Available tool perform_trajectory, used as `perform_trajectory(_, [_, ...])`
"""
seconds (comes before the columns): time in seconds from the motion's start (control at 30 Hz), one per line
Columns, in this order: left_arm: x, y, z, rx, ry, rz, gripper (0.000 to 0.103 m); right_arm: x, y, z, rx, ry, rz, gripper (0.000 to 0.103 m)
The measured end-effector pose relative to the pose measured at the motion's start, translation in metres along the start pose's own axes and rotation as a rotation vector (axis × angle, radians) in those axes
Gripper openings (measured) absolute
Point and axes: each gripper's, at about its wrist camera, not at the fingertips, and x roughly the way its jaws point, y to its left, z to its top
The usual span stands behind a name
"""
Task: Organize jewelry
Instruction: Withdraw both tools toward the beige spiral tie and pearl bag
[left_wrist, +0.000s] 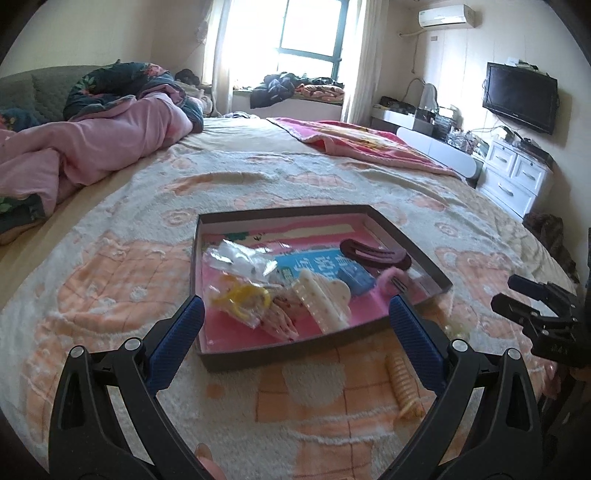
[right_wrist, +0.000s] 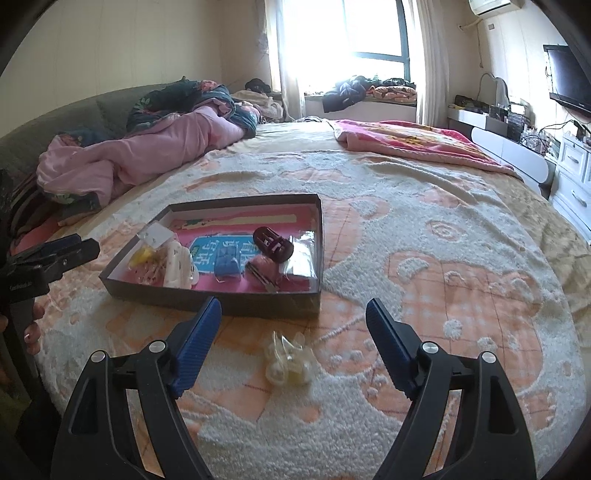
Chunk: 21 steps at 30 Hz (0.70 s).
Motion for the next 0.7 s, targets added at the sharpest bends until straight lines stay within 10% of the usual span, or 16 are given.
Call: perform_trajectory(0.7, [0.006,-0.039,-0.035,0.092,0.078,-0.072,0.091,-0.004,0.001,-0.028,-0.024,0.037,0.001,0.078])
